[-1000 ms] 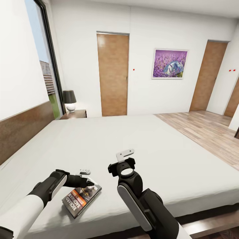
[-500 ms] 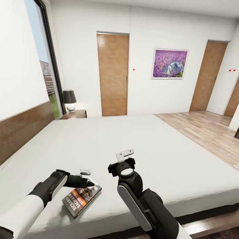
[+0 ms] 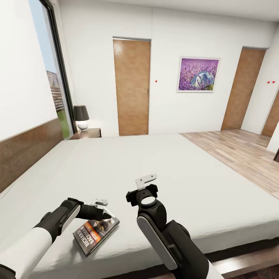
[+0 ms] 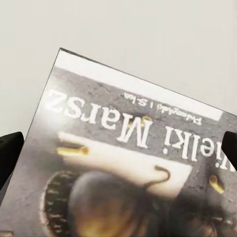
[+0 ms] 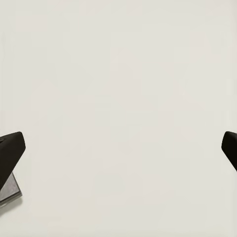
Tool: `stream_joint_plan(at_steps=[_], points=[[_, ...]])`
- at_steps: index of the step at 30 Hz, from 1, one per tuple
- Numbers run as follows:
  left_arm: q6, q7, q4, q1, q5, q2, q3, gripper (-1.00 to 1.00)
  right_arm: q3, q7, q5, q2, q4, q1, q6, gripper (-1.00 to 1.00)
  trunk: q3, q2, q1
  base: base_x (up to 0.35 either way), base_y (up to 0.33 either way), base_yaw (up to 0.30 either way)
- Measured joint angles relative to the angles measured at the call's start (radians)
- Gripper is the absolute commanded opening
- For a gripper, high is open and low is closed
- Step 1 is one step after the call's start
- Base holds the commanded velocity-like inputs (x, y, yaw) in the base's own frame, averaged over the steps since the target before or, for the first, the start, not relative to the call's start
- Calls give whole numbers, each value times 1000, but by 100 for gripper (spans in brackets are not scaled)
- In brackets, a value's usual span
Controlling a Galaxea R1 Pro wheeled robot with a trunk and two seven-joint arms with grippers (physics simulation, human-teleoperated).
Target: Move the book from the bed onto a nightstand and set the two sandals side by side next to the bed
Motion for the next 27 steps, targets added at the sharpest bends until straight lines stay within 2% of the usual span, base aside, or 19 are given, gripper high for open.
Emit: stream_joint_plan(at_steps=[27], points=[[-2, -3, -2, 0, 0, 1, -6, 100, 0, 0, 0, 0, 0, 0, 0, 100, 0, 0, 0, 0, 0, 0]])
